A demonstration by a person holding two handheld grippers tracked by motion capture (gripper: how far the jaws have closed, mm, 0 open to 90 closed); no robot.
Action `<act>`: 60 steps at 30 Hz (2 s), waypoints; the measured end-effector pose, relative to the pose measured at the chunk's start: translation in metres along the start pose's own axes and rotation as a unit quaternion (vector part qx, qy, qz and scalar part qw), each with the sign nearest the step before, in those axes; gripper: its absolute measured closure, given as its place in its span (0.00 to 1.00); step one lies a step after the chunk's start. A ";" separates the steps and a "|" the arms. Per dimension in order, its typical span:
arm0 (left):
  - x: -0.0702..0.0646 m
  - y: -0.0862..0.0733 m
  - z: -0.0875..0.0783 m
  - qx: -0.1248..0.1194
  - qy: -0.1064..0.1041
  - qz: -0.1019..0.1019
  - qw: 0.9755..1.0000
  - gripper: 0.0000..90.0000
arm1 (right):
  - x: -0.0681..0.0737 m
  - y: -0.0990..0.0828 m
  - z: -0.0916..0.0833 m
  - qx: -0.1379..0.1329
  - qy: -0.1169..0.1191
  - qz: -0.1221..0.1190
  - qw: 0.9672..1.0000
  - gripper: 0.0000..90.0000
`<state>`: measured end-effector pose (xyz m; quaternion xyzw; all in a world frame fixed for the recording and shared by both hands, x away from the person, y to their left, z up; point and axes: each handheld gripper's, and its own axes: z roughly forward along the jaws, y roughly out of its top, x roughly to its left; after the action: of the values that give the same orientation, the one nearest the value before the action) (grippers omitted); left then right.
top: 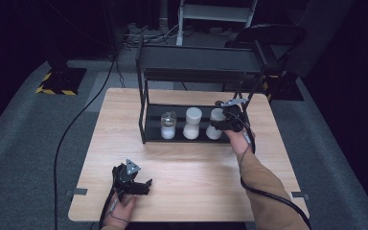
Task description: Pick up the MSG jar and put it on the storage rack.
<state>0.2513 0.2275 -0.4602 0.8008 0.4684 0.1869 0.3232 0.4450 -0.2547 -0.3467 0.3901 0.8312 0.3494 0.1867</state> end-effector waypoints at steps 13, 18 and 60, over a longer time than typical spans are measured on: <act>0.000 0.000 0.000 0.000 0.000 0.000 1.000 0.00 | 0.008 -0.002 -0.014 -0.026 -0.008 -0.018 0.999 0.11; 0.000 0.000 0.000 0.000 0.000 0.000 1.000 0.00 | 0.013 -0.004 -0.029 -0.042 -0.015 -0.025 0.999 0.09; 0.000 0.000 0.000 0.000 0.000 0.000 1.000 0.00 | 0.023 -0.081 -0.103 -0.102 0.018 -0.056 0.993 0.07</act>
<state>0.2513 0.2274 -0.4603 0.8006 0.4686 0.1868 0.3234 0.3283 -0.3179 -0.3357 0.3152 0.8152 0.4282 0.2296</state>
